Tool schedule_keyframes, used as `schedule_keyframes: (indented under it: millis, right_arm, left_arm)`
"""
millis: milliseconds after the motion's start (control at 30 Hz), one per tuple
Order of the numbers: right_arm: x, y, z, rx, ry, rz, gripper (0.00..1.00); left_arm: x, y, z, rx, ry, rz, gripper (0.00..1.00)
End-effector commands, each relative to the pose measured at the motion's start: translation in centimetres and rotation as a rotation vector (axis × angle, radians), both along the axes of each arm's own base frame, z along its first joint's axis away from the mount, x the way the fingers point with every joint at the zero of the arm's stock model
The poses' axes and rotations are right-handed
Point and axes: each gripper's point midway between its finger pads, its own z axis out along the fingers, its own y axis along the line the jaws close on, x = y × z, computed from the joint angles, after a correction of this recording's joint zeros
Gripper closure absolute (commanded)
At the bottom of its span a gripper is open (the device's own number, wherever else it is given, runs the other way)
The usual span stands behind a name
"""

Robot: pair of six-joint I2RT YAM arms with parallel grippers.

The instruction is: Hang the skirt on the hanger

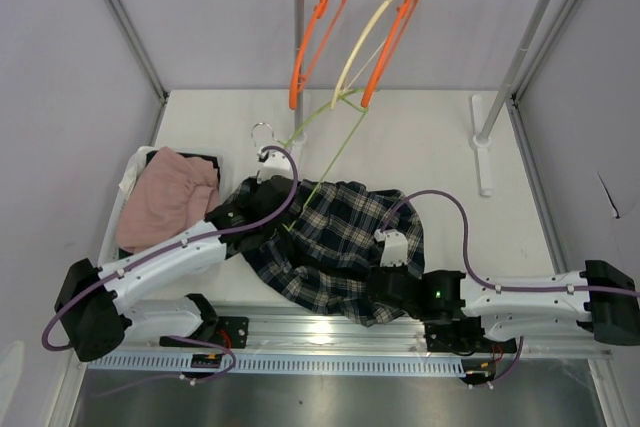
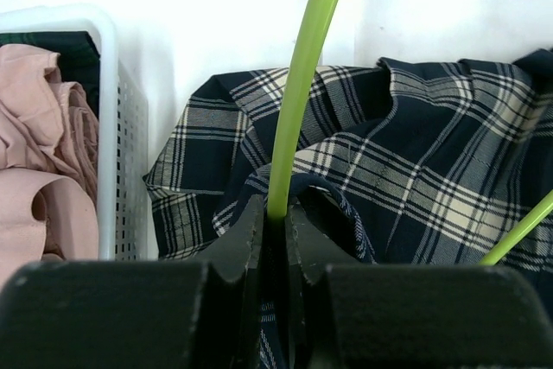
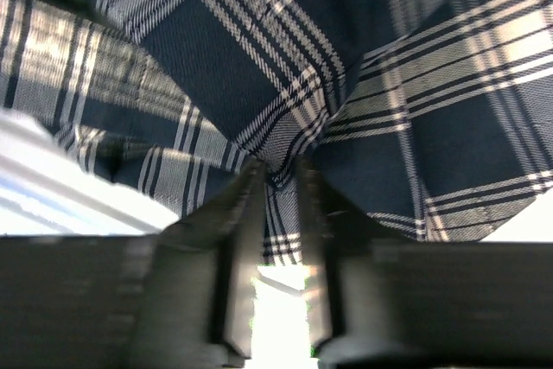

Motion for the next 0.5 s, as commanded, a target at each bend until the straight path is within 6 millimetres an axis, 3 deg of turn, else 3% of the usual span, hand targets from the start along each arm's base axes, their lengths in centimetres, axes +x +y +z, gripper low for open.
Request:
schedule_keyframes:
  millis: [0, 267, 400, 467]
  right_arm:
    - [2.4, -0.6, 1.3, 0.03, -0.047, -0.101, 0.88]
    - [6.8, -4.1, 5.5, 0.064, -0.044, -0.21, 0.98]
    - [9.4, -5.3, 7.9, 0.077, -0.023, -0.243, 1.0]
    - [11.2, -7.2, 8.1, 0.048, -0.016, -0.296, 1.0]
  left_arm:
    - [-0.3, -1.1, 1.3, -0.058, -0.025, -0.042, 1.0]
    - [-1.5, -2.1, 0.9, -0.01, -0.016, -0.151, 1.0]
    - [-2.3, -3.4, 2.0, -0.015, -0.083, -0.262, 1.0]
    - [-2.4, -3.9, 2.5, -0.013, -0.109, -0.304, 1.0]
